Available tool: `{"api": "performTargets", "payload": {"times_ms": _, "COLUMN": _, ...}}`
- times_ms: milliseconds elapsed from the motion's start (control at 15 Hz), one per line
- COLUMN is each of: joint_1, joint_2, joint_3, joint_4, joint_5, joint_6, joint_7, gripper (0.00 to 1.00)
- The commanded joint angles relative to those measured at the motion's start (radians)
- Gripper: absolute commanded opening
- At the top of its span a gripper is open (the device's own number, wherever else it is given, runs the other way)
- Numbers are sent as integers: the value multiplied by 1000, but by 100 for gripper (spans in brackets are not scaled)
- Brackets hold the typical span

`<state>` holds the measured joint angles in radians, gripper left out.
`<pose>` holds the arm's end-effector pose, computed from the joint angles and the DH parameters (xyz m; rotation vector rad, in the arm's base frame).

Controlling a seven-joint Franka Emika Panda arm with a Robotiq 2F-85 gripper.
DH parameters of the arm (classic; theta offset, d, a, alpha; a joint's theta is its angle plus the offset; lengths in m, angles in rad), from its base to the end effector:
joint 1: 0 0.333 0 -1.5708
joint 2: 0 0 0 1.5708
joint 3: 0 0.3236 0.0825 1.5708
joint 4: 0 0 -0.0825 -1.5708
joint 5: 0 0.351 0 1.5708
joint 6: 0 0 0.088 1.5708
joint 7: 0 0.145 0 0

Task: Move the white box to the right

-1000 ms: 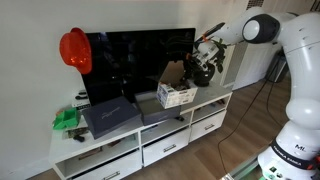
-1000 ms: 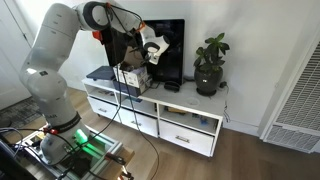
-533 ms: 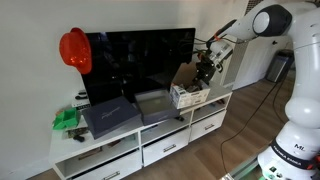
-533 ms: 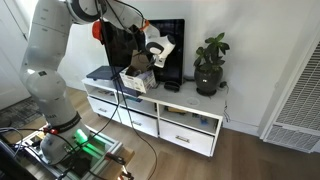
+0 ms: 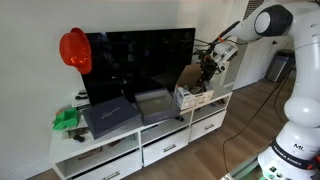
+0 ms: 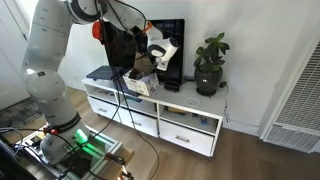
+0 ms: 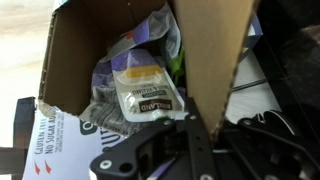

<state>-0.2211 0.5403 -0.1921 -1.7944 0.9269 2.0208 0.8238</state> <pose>0.5924 -0.1703 0.2445 -1.5830 1.9379 0.5096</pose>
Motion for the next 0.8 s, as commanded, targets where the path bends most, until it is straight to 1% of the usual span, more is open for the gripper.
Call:
{"api": "performTargets", "payload": {"times_ms": 0, "joint_1": 0, "joint_2": 2, "joint_3": 0, "joint_4": 4, "joint_5": -2, "joint_6": -4, "joint_7": 1, "gripper": 4}}
{"api": "performTargets", "payload": {"times_ms": 133, "joint_1": 0, "joint_2": 2, "joint_3": 0, "joint_4": 4, "joint_5": -1, "joint_6": -4, "joint_7": 1, "gripper": 4}}
{"api": "performTargets", "payload": {"times_ms": 200, "joint_1": -12, "joint_2": 15, "joint_3": -5, "joint_4": 23, "joint_5": -9, "joint_6": -28, "joint_7": 9, "gripper": 1}}
{"api": "performTargets", "payload": {"times_ms": 467, "joint_1": -50, "joint_2": 84, "joint_3": -26, "joint_4": 75, "joint_5": -11, "joint_6": -41, "joint_7": 29, "gripper": 1}}
{"api": "performTargets", "payload": {"times_ms": 733, "joint_1": -118, "joint_2": 126, "joint_3": -33, "joint_4": 133, "joint_5": 20, "joint_6": -112, "joint_7": 33, "gripper": 1}}
